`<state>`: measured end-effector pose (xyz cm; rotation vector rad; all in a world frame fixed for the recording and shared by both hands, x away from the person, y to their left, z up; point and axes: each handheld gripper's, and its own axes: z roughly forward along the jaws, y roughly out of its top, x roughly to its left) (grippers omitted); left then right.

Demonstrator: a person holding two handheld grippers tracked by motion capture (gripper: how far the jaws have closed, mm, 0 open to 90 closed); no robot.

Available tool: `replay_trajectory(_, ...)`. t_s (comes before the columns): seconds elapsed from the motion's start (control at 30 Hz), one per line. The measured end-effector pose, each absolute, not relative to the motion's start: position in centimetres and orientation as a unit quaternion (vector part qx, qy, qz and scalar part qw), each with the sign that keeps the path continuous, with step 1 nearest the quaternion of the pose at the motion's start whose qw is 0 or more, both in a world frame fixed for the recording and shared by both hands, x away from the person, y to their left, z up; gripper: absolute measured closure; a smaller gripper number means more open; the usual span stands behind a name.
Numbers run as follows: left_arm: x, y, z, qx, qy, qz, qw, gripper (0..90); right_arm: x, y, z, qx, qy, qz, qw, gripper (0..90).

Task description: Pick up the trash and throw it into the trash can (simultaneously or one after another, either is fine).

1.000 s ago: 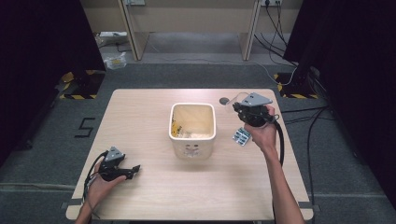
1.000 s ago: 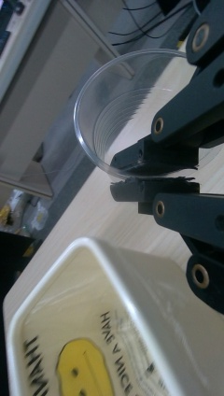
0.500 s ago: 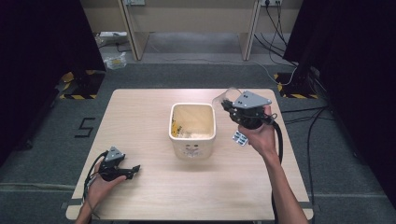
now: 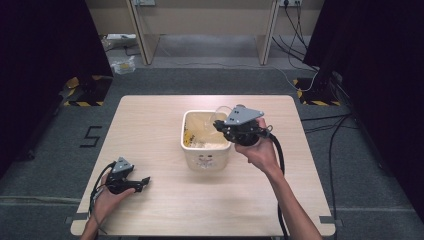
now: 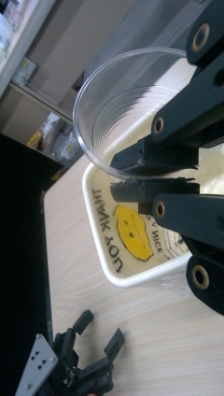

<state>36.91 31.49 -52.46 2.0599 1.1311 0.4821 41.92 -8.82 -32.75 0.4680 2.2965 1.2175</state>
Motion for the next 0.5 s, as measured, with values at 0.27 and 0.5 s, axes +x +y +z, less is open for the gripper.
replay_trajectory(0.27, 36.9, 31.5, -52.5, 0.800, 0.439, 0.188, 0.363, 14.1, 42.8, -7.3, -34.4, 0.172, 0.856, 0.433, 0.223, 85.3)
replay_trajectory(0.5, 36.9, 31.5, -52.5, 0.800, 0.439, 0.187, 0.363, 14.1, 43.2, -6.6, -35.6, 0.172, 0.868, 0.419, 0.201, 85.2)
